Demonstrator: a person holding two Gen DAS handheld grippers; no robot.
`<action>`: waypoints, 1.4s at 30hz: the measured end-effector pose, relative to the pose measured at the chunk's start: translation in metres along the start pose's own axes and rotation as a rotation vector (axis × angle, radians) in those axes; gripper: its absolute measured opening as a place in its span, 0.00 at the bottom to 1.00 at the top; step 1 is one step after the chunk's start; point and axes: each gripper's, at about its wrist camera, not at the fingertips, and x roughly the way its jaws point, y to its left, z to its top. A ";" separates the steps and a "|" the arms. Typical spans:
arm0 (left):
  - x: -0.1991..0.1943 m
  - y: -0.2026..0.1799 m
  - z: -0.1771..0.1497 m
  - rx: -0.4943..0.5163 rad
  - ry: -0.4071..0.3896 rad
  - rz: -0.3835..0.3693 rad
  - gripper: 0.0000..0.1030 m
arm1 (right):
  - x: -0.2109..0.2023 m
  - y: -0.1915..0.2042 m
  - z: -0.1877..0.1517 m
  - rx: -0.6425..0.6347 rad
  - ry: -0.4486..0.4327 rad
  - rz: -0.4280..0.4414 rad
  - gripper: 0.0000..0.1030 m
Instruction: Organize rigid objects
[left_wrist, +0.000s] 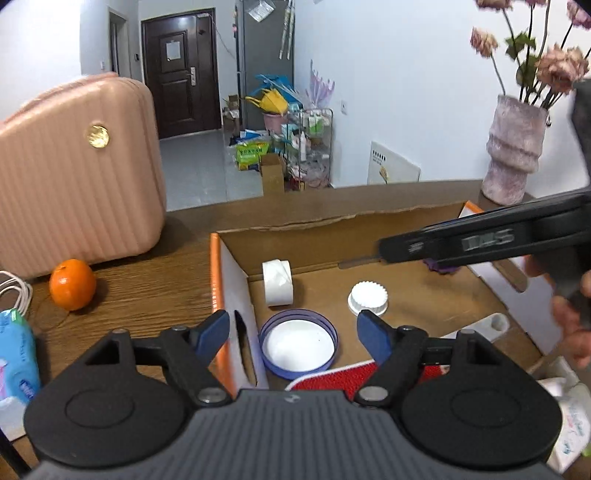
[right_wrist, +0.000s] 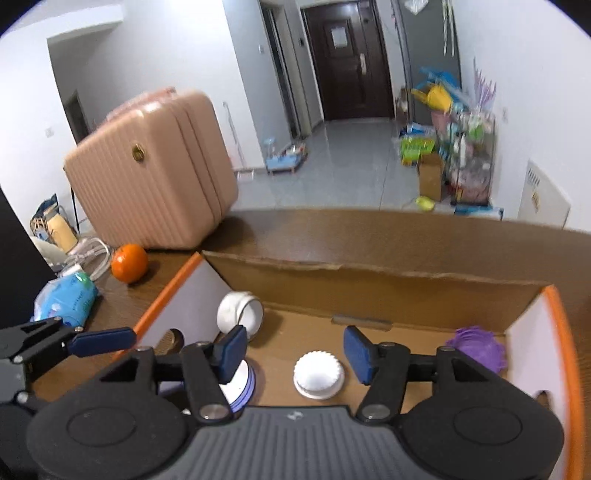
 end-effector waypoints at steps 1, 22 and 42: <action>-0.010 0.000 0.000 -0.005 -0.010 -0.002 0.76 | -0.015 0.000 -0.001 -0.009 -0.019 -0.008 0.58; -0.253 -0.041 -0.098 -0.039 -0.294 0.028 0.94 | -0.273 0.059 -0.140 -0.180 -0.291 -0.038 0.87; -0.303 -0.077 -0.235 -0.081 -0.239 0.076 0.97 | -0.313 0.088 -0.303 -0.063 -0.273 -0.128 0.88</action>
